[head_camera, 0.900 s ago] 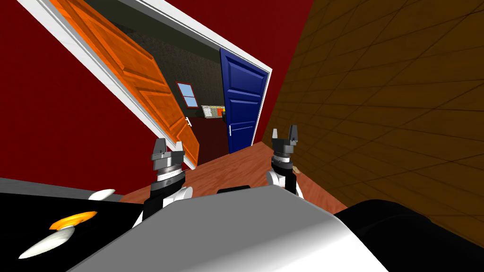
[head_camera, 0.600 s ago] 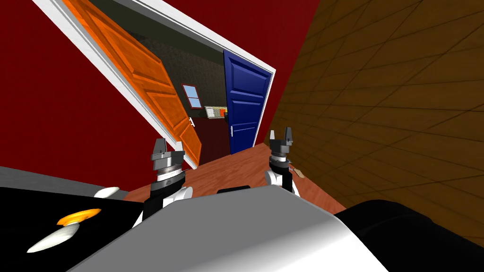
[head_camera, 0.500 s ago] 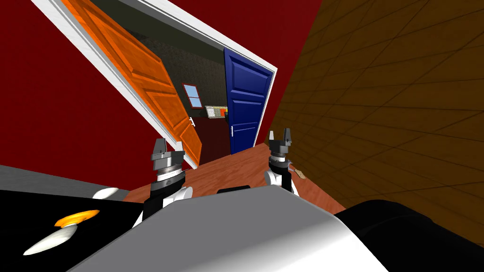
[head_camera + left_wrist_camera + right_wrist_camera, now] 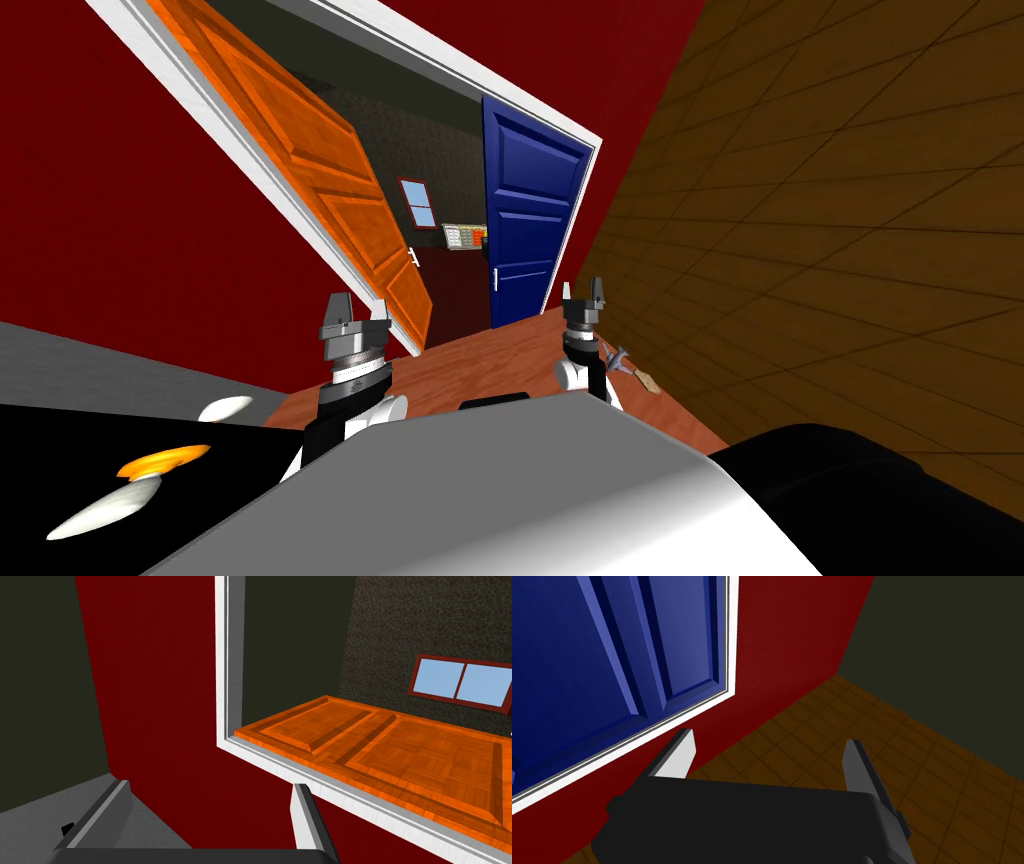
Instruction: Push the door open
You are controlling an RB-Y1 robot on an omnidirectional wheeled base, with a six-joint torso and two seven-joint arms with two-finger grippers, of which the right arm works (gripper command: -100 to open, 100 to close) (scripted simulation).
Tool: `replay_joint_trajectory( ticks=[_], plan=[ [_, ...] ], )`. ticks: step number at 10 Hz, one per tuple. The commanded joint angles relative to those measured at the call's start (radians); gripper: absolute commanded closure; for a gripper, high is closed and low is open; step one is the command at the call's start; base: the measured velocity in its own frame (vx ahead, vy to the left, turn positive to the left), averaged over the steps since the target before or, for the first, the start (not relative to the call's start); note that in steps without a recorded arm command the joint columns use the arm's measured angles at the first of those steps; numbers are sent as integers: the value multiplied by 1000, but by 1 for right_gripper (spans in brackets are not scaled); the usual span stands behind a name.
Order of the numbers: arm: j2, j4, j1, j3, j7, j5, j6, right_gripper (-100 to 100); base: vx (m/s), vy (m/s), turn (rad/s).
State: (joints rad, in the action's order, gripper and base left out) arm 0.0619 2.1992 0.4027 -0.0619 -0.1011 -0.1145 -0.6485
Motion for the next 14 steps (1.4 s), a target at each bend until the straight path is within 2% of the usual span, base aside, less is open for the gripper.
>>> replay_joint_trajectory(
  ticks=[1, 10, 11, 14],
  plan=[
    [2, -37, -7, -12, -21, -17, -14, -100, 73, -19, 119],
    [18, -275, -80, -50, -165, -147, -71, -100, 91, -35, 132],
    [18, -276, -80, -50, -165, -147, -71, -100, 56, -21, 43],
    [20, -361, -108, -65, -219, -195, -92, -100, 62, -30, 129]
  ],
)
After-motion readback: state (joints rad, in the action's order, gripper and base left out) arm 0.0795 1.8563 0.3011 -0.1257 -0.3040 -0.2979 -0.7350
